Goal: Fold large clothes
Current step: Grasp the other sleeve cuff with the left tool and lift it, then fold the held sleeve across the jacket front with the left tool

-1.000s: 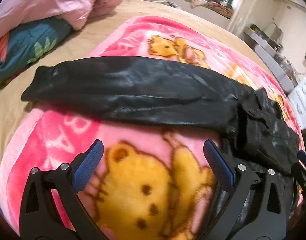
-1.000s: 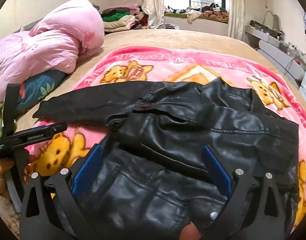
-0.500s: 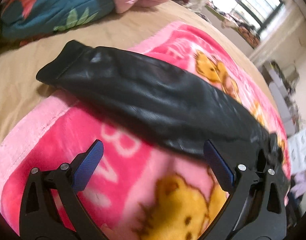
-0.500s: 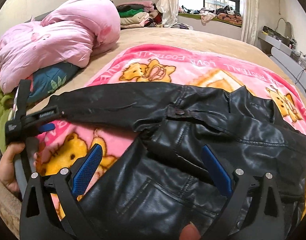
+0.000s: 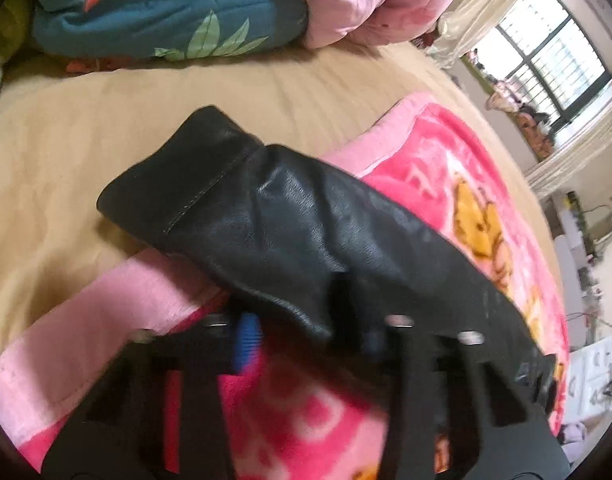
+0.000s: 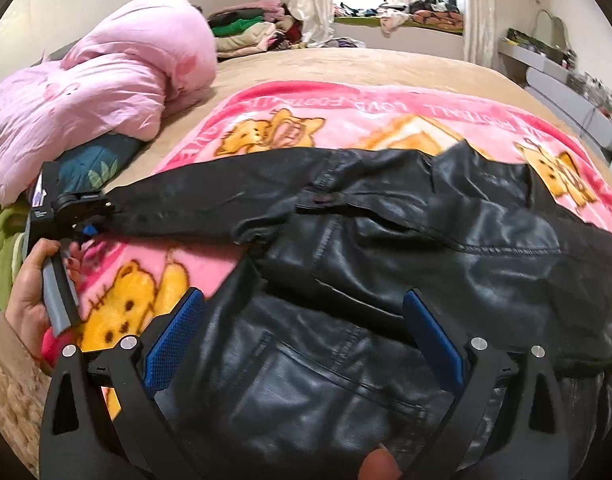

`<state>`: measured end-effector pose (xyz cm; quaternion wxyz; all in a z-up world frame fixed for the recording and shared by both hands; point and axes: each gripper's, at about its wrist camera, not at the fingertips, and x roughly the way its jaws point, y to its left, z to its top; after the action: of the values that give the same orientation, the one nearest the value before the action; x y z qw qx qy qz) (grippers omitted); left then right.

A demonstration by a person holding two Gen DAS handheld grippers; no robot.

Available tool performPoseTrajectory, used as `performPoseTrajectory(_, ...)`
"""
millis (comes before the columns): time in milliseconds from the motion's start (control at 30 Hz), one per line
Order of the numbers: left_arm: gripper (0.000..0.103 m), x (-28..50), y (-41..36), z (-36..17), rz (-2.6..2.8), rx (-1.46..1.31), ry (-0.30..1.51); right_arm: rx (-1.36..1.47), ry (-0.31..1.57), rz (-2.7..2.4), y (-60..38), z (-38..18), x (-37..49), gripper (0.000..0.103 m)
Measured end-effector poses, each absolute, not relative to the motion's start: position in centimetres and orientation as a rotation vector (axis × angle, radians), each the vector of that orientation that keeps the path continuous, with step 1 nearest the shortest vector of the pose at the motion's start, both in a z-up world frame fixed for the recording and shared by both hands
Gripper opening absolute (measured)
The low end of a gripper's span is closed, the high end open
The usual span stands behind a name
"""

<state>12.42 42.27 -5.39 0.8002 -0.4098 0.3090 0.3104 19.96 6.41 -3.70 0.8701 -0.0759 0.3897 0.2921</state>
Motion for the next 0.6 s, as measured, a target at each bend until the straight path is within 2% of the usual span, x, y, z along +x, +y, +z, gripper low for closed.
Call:
performPoseTrajectory(33, 0.010, 12.2, 42.3, -5.1, 0.651, -0.884, 0.648, -0.152, 0.819, 0.606, 6.1, -3.7, 20.1, 0.098)
performPoseTrajectory(133, 0.006, 11.9, 41.7, -3.3, 0.638, -0.844, 0.603, -0.121, 0.823, 0.597, 4.9, -3.6, 20.4, 0.098)
performPoseTrajectory(300, 0.002, 11.6, 39.3, 1.8, 0.593, -0.756, 0.503, -0.081, 0.819, 0.584, 2.9, -3.1, 20.6, 0.098)
performPoseTrajectory(600, 0.000, 13.1, 29.9, 13.1, 0.407, -0.540, 0.342, 0.017, 0.805, 0.547, -1.9, -1.9, 20.5, 0.098)
